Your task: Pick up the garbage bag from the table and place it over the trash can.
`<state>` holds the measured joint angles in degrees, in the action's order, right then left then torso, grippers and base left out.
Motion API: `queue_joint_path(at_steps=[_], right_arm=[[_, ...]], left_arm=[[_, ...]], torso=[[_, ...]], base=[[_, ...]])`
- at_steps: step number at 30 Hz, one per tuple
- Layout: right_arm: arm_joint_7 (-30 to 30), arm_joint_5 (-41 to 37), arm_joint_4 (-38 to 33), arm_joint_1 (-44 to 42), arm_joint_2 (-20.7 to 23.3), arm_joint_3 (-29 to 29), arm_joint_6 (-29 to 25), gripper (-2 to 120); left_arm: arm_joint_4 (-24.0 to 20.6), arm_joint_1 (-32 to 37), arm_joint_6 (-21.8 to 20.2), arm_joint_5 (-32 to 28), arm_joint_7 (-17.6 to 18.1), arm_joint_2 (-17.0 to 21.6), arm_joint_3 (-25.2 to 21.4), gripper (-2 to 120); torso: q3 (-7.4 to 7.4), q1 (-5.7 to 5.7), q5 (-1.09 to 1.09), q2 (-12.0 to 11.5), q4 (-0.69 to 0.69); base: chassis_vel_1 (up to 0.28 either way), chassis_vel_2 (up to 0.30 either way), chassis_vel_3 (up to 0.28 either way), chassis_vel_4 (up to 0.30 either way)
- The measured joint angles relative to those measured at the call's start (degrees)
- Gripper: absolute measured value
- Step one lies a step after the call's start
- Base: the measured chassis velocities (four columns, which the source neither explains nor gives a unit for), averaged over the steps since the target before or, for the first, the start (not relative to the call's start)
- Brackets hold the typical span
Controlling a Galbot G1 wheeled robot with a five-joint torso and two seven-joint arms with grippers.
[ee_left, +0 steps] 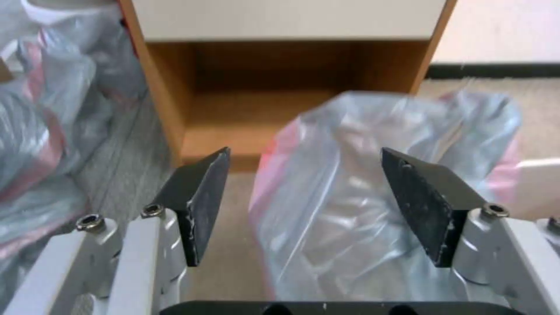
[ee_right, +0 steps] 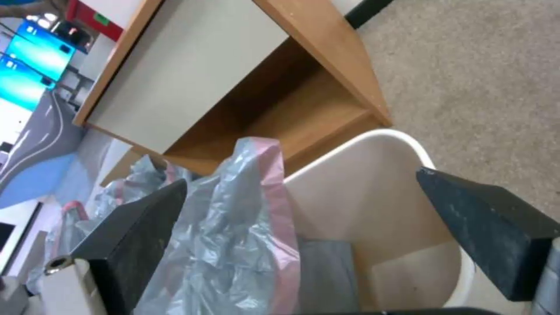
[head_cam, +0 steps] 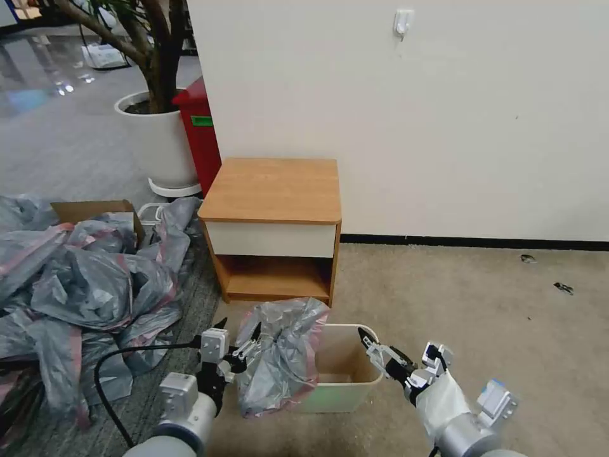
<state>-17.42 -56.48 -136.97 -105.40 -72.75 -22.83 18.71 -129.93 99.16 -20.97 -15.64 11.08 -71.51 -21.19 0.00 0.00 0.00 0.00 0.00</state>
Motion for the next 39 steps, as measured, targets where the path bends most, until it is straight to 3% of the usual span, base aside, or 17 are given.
queue_joint_path(at_steps=[14, 39], right_arm=[[0.0, 0.7, 0.8, -0.4, -0.2, -0.8, -1.9, 100], [-0.6, 0.9, 1.5, -0.3, -0.4, -0.8, -3.1, 100]], left_arm=[[5.9, -4.3, -1.3, -0.2, 1.4, -1.3, 4.4, 67], [7.6, -5.5, -3.1, 0.7, 2.6, -2.9, 7.5, 71]], torso=[[0.0, 0.0, 0.0, 0.0, 0.0], [0.0, 0.0, 0.0, 0.0, 0.0]], base=[[0.0, 0.0, 0.0, 0.0], [0.0, 0.0, 0.0, 0.0]])
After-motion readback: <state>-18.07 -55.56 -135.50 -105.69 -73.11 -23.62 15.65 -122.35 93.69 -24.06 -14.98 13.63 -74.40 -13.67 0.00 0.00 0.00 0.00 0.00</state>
